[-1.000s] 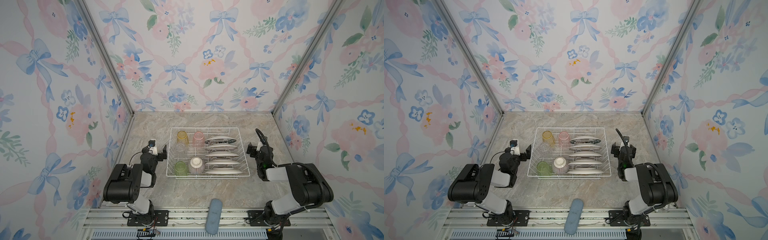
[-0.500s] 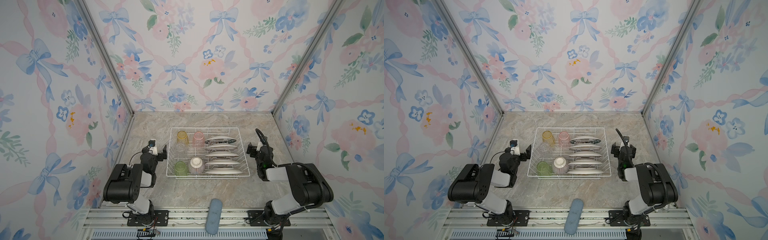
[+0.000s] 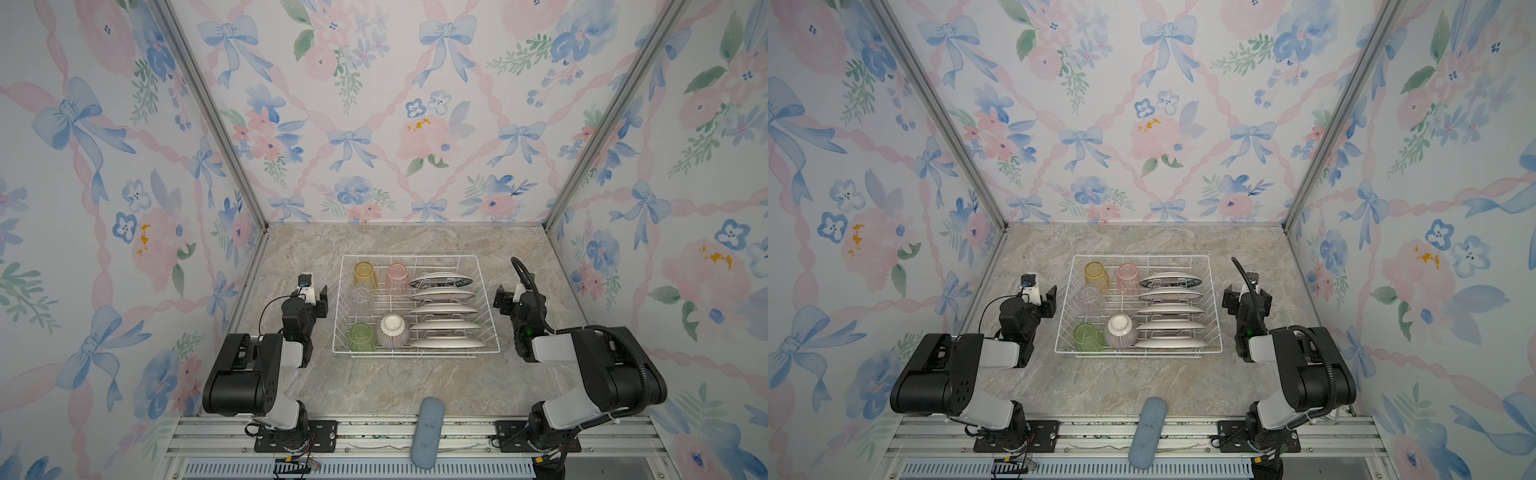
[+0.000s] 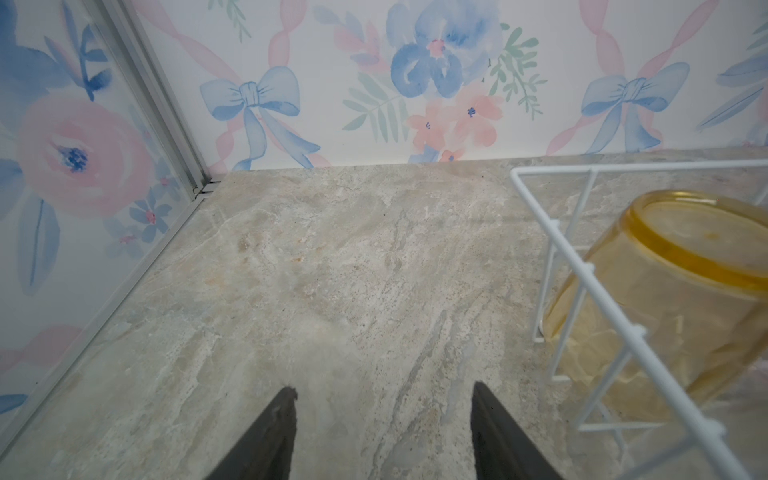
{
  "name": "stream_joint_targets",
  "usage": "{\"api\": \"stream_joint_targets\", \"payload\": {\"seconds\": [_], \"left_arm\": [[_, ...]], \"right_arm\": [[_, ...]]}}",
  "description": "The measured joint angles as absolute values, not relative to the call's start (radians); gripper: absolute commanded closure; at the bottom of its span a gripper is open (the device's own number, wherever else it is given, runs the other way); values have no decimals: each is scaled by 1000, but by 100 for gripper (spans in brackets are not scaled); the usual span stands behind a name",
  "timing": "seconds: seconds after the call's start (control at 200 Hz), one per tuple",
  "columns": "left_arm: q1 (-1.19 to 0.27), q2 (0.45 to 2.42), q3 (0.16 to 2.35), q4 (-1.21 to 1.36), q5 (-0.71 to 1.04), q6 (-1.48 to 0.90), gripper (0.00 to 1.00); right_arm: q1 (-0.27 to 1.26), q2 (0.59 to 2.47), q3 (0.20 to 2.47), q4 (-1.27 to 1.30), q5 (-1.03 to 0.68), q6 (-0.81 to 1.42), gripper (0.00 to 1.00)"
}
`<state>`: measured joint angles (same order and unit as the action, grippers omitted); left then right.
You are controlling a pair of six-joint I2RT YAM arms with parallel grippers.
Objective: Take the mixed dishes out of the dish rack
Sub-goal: 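Reach the left gripper to the green-rimmed plate while the right arm rises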
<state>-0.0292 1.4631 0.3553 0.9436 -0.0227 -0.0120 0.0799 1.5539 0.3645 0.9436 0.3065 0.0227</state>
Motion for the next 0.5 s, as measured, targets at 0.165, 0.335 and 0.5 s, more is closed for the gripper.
{"api": "stream_joint_targets", "payload": {"seconds": [0.165,0.335,0.5], "left_arm": [[-183,1289,575,641,-71,-55,46],[-449,1263,881,327,-118,-51,49],[-574,1269,1122,94,-107,-17,49]], "right_arm": [[78,1552,365,938,303,25,19],[59,1481,408,791,279,42,30],[45,1257,580,428,224,63,35]]}}
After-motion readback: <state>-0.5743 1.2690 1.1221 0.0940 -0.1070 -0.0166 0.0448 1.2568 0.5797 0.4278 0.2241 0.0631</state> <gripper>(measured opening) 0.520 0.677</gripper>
